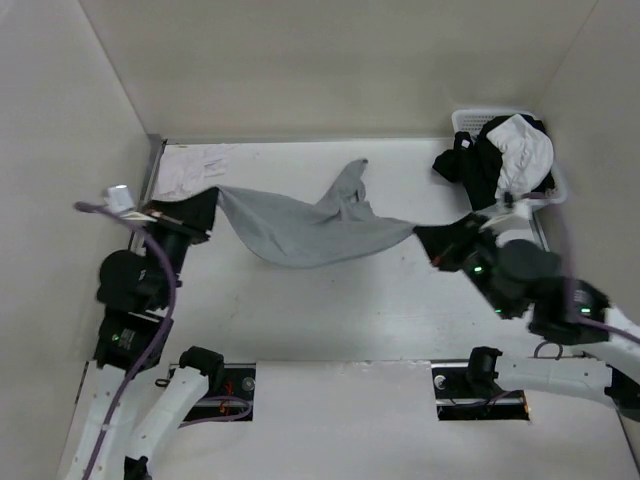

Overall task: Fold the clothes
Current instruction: Flatten the tank top out

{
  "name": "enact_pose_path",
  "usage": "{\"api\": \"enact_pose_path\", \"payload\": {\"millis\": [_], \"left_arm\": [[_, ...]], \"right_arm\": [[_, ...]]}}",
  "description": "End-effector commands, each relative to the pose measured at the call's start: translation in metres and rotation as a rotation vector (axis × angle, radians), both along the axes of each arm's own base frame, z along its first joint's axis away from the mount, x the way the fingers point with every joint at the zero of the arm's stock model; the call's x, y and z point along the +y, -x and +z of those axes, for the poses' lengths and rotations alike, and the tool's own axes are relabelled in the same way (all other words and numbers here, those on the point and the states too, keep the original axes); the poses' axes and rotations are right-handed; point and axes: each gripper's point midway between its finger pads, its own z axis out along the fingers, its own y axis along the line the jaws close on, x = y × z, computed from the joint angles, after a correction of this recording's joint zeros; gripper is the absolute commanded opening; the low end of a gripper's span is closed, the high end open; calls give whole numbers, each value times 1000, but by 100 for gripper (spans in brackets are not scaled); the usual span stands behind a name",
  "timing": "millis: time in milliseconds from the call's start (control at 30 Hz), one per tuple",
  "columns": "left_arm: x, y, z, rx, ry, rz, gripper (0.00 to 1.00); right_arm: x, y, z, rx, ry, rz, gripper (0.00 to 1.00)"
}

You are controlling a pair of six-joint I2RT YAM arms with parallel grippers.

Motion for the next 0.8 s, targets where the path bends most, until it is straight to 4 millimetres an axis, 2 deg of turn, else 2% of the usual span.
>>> {"api": "enact_pose_path", "payload": {"millis": [0,100,200,267,333,400,467,533,600,667,767], "left_arm": [[30,45,136,-350,122,83,0],[50,69,202,-477,123,158,0],[60,83,245,-558,143,195,0],[68,88,264,-586,142,234,0],[72,88,272,-596,141,258,0],[72,78,269,-575,129,273,1],[68,54,250,-514,95,293,1],[60,18,213,-417,52,301,1],[55,-19,171,-314,18,319,1],[57,-52,135,-218,7,342,1],[60,-102,99,-115,21,322,1]], "right_arm": [[-64,2,102,-226,95,-144,1],[-83,7,182,-343,92,-184,1],[-94,13,252,-446,65,-189,1],[-95,17,287,-523,57,-178,1],[-97,16,312,-592,71,-209,2],[-93,14,323,-641,102,-250,2],[-84,7,322,-686,154,-299,2],[-62,-10,306,-709,238,-330,2],[-34,-37,275,-702,330,-317,1],[-17,-70,243,-655,348,-286,0],[-1,-122,206,-569,286,-188,0]]}}
